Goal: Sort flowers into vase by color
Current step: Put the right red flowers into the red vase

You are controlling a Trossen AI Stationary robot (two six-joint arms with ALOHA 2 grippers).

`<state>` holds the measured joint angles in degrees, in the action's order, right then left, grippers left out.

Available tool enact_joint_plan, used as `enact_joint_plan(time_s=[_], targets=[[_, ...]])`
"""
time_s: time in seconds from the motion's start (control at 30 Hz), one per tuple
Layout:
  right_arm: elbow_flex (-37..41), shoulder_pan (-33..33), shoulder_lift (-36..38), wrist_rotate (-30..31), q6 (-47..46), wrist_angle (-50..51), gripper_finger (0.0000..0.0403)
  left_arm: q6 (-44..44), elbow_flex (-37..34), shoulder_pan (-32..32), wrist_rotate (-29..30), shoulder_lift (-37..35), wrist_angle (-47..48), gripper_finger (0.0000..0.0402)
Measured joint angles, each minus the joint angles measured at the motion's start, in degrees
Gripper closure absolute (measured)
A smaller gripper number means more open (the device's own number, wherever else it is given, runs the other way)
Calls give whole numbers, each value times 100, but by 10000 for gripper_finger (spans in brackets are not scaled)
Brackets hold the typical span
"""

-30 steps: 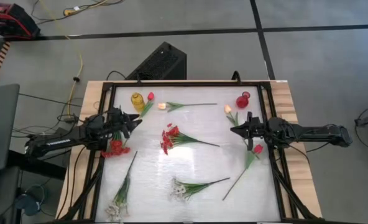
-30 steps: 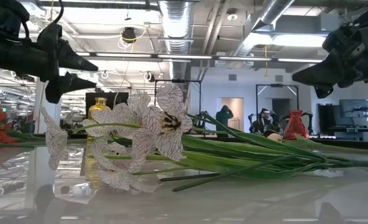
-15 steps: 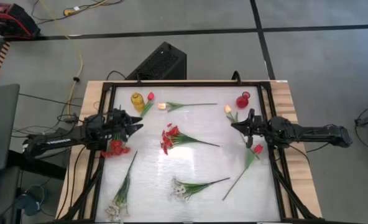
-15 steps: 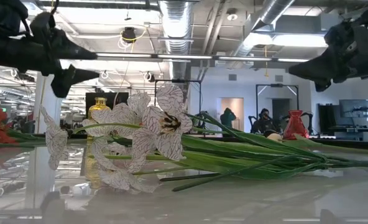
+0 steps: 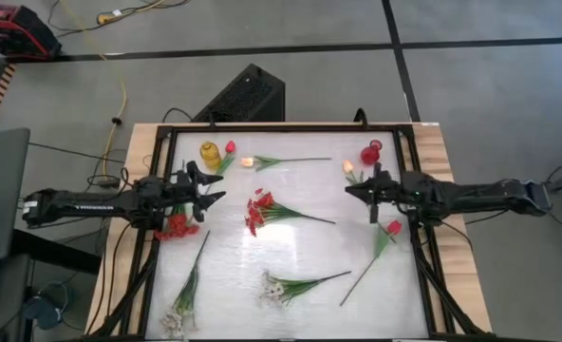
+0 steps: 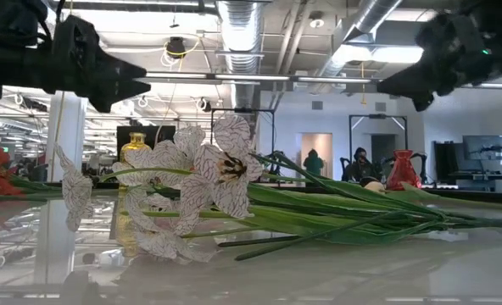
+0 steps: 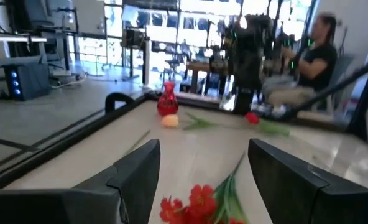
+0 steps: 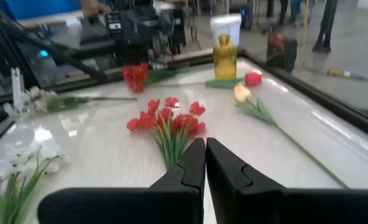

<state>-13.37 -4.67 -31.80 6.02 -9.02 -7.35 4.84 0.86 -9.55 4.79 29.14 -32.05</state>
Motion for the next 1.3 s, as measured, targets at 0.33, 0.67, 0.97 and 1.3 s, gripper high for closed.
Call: enact_joint_plan(time_s=[0.33,0.67,0.97,1.3], targets=[[-2164,-122,-2709,164,44,1306,360,-353,140,238,-237,787,-319,168],[-4197,29,-4971,-16,800,3151,331,-556,433,438,-604,849,-771,168],[-5507,257,-6722,-13,601,4391,234,-721,437,584,-171,835,-45,168],[-6237,518,-7592,-35,428,4618,179,-721,437,583,-97,837,388,168]])
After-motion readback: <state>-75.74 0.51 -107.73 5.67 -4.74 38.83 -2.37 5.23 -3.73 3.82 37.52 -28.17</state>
